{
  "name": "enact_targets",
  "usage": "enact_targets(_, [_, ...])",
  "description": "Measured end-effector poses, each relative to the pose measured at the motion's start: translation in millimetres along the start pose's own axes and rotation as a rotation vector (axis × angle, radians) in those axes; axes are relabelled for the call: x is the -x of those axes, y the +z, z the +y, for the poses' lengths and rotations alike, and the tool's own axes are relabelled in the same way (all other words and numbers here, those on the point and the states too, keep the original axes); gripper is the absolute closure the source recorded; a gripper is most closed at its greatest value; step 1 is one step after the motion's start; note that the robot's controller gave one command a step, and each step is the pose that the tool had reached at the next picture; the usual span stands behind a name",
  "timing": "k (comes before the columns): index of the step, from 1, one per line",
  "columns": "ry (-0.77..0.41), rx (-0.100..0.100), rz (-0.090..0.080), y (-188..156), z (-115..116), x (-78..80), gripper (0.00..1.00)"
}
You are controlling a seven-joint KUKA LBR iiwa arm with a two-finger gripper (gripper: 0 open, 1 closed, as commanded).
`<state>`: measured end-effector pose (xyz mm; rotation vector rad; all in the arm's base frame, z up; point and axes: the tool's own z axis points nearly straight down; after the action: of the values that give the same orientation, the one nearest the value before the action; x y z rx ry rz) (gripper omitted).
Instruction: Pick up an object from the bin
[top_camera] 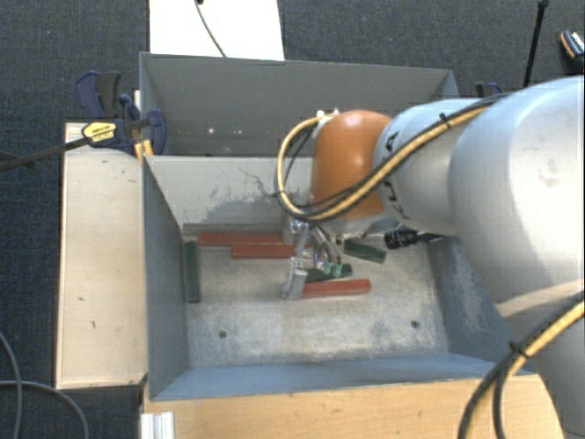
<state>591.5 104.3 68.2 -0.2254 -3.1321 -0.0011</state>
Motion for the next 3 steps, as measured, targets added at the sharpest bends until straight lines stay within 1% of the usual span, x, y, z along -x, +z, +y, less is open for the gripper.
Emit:
enact_targets(1, [0.102, -0.004, 0.001, -2, -72, -53.5, 0.0])
enact_targets(2, [0.064, 0.0, -0.007, -2, -63, -48.6, 0.0])
enact_targets(3, [0.056, 0.0, -0.001, -4, -72, -103.3, 0.0])
